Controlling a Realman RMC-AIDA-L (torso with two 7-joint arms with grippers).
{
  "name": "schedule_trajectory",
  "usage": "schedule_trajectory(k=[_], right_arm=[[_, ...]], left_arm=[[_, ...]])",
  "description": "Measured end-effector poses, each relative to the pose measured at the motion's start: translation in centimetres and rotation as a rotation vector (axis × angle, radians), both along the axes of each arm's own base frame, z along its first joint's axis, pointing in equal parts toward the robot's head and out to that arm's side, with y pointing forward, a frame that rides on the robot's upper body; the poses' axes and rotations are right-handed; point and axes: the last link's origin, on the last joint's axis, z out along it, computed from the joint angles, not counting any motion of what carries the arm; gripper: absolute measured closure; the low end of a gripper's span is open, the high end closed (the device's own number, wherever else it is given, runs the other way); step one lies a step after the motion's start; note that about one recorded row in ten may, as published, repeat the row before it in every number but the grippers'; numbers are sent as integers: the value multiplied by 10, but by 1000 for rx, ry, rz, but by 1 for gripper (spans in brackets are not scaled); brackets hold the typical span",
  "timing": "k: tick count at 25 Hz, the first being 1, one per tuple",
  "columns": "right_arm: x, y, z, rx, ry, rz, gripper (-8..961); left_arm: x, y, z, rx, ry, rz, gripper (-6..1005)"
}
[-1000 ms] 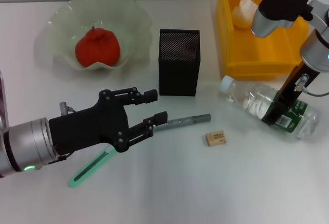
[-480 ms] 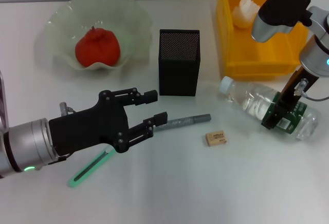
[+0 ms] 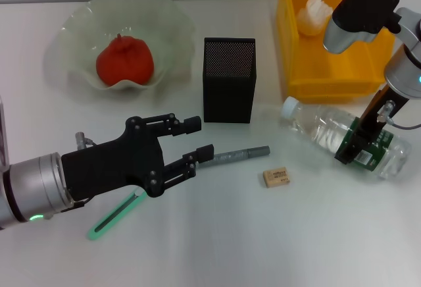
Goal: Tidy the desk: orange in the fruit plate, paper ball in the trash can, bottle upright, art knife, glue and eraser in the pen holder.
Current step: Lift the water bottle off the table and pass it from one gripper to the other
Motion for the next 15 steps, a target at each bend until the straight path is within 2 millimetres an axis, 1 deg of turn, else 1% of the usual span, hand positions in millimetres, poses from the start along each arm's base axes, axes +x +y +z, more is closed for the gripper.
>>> schedule_trajectory(k=[3, 8, 10, 14, 15], right_arm=[[1, -1, 1, 5, 8, -3, 184], [3, -8, 8, 39, 81, 17, 187], [5, -13, 14, 66, 125, 30, 187], [7, -18, 21, 96, 155, 51, 189], [6, -24, 24, 108, 194, 67, 189]], left_arm=[[0, 0, 0, 0, -1, 0, 533], [0, 0, 1, 3, -4, 0, 533], [0, 0, 1, 4, -5, 1, 533], [1, 1, 1, 4, -5, -3, 533], [2, 2, 1, 5, -5, -6, 533]])
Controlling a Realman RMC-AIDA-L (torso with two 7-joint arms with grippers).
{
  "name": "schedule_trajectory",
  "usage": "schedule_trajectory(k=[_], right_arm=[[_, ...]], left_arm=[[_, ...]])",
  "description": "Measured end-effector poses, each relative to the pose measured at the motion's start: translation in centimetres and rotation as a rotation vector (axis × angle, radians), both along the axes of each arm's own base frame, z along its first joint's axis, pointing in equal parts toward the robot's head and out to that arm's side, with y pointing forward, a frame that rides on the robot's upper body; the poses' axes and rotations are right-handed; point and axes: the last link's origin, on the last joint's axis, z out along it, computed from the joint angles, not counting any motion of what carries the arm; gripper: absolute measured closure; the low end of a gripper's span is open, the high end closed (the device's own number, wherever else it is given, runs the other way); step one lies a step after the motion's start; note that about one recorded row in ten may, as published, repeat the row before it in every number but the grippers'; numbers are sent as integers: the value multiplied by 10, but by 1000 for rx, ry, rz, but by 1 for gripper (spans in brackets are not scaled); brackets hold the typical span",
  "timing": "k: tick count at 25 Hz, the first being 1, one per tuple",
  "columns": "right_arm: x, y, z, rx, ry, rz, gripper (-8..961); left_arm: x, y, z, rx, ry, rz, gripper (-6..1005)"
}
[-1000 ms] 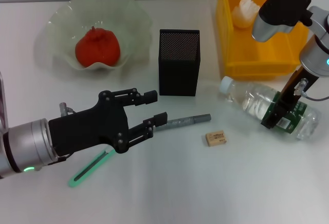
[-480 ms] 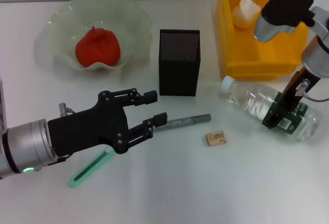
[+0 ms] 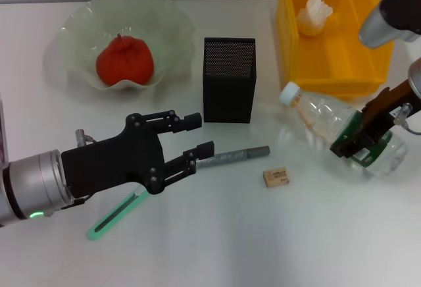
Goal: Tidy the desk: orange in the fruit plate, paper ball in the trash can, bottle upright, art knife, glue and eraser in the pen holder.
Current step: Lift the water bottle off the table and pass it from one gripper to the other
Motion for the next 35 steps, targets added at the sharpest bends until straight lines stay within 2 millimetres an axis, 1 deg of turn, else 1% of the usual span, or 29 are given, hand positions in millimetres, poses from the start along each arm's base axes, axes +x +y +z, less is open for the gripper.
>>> schedule_trajectory(k=[1, 4, 5, 6, 9, 10, 11, 13, 18, 23, 24, 25, 26, 27, 31, 35], right_arm=[[0, 0, 0, 0, 0, 0, 190], [-1, -8, 6, 26, 44, 19, 191], [-2, -15, 13, 46, 79, 46, 191], [-2, -15, 13, 46, 79, 46, 192], [-6, -26, 23, 80, 139, 97, 192], [-10, -35, 32, 120, 190, 147, 192], [-10, -35, 32, 120, 190, 147, 192], [-13, -43, 38, 149, 252, 206, 192], [-12, -59, 42, 233, 446, 357, 192], [-3, -72, 37, 302, 659, 506, 192], [0, -74, 36, 315, 693, 526, 192], [9, -78, 31, 346, 758, 570, 193], [9, -78, 31, 346, 758, 570, 193], [13, -78, 28, 357, 781, 583, 193], [25, -79, 10, 381, 860, 615, 193], [30, -75, -7, 386, 909, 608, 193]], left_arm=[[0, 0, 0, 0, 0, 0, 533], [1, 1, 0, 0, 0, -2, 533], [1, 1, 0, 0, -1, -4, 533], [1, 1, 0, 0, -1, -4, 533], [4, 2, 2, 7, -21, -7, 533], [6, 2, 4, 16, -43, -9, 533], [6, 2, 4, 16, -43, -9, 533], [9, 3, 7, 24, -71, -13, 533], [22, 10, 17, 51, -149, -40, 533], [35, 23, 25, 61, -224, -23, 533], [37, 26, 26, 56, -238, -15, 533], [42, 30, 27, 30, -254, -2, 533], [42, 30, 27, 30, -254, -2, 533], [44, 32, 28, 12, -261, 4, 533], [51, 35, 28, -56, -281, 10, 533], [55, 34, 28, -86, -286, -2, 533]])
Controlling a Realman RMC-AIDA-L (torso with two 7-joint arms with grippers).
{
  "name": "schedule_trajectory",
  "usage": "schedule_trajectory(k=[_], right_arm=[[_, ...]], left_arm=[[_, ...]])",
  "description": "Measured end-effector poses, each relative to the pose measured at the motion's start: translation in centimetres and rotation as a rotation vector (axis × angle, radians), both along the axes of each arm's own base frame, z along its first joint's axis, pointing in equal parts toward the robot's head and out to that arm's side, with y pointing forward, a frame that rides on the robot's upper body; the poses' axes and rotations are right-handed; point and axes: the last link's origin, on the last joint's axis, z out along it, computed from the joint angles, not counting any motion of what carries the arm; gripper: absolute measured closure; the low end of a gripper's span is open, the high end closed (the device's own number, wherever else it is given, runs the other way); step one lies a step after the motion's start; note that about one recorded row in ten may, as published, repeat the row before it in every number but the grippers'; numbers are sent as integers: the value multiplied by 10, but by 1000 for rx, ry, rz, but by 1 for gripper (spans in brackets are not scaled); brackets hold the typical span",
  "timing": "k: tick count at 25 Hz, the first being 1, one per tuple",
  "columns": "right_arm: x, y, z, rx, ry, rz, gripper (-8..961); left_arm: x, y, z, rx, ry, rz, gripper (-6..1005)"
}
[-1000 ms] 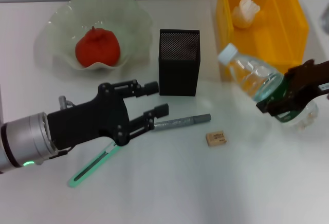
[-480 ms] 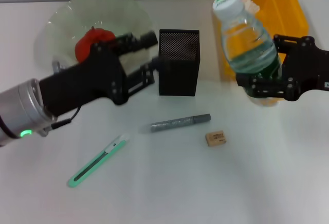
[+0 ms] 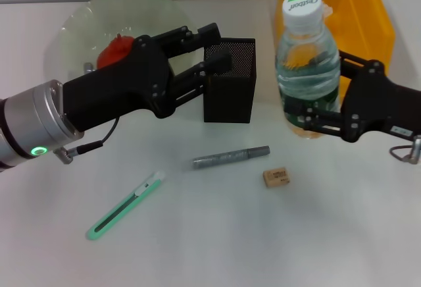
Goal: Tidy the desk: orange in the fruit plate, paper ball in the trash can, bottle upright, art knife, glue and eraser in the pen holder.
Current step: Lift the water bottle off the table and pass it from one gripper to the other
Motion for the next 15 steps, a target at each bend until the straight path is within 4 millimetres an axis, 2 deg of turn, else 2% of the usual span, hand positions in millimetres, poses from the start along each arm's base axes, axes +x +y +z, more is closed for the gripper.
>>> schedule_trajectory(k=[4, 9, 15], right_arm=[[0, 2, -9, -20, 17, 0, 193], [-6, 5, -17, -48, 17, 23, 193], [-17, 5, -31, -106, -2, 66, 192]], left_arm=[[1, -2, -2, -13, 5, -12, 533], [4, -3, -7, -31, 15, -20, 350], [6, -1, -8, -31, 15, -22, 241]])
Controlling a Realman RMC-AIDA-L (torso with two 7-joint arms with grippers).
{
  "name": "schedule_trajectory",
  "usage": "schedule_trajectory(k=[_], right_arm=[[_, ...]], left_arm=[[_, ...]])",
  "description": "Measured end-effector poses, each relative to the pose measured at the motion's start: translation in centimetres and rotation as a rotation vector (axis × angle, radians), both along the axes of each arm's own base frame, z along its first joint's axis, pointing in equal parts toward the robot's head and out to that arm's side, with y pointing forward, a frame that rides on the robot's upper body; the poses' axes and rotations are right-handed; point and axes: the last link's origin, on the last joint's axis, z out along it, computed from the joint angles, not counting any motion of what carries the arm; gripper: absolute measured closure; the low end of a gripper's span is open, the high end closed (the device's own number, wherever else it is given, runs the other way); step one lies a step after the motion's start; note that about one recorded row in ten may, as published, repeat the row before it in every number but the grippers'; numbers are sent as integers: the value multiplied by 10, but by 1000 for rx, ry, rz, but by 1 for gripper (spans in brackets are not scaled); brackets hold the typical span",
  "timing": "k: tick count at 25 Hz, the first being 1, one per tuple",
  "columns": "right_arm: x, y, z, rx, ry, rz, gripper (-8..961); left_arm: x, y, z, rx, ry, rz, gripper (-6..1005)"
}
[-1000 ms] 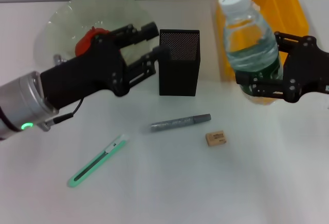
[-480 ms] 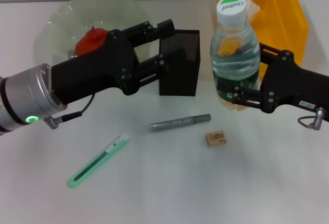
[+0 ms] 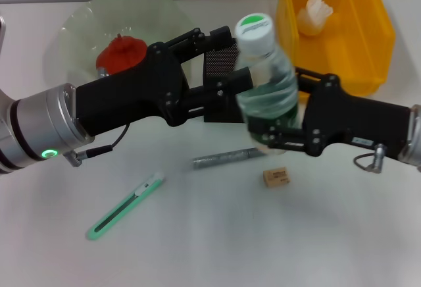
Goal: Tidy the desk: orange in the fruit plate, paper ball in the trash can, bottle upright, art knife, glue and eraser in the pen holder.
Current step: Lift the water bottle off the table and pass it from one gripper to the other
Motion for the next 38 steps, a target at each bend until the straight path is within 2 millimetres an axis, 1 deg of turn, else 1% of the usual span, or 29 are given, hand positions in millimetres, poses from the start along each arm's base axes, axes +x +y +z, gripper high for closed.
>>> schedule_trajectory(k=[2, 8, 21, 30, 38], right_arm=[[-3, 1, -4, -15, -4, 8, 192], [-5, 6, -11, -34, -6, 9, 192], [-16, 5, -22, -45, -2, 64, 192], [-18, 6, -25, -53, -3, 73, 191], [-19, 5, -26, -60, -5, 78, 190]], left_arm=[[0, 1, 0, -2, 1, 1, 204], [0, 2, -1, -2, 5, 5, 216], [-1, 0, -3, -10, 3, 14, 241], [-3, -1, -5, -22, -1, 31, 258], [-5, -2, -3, -1, -17, 36, 274]])
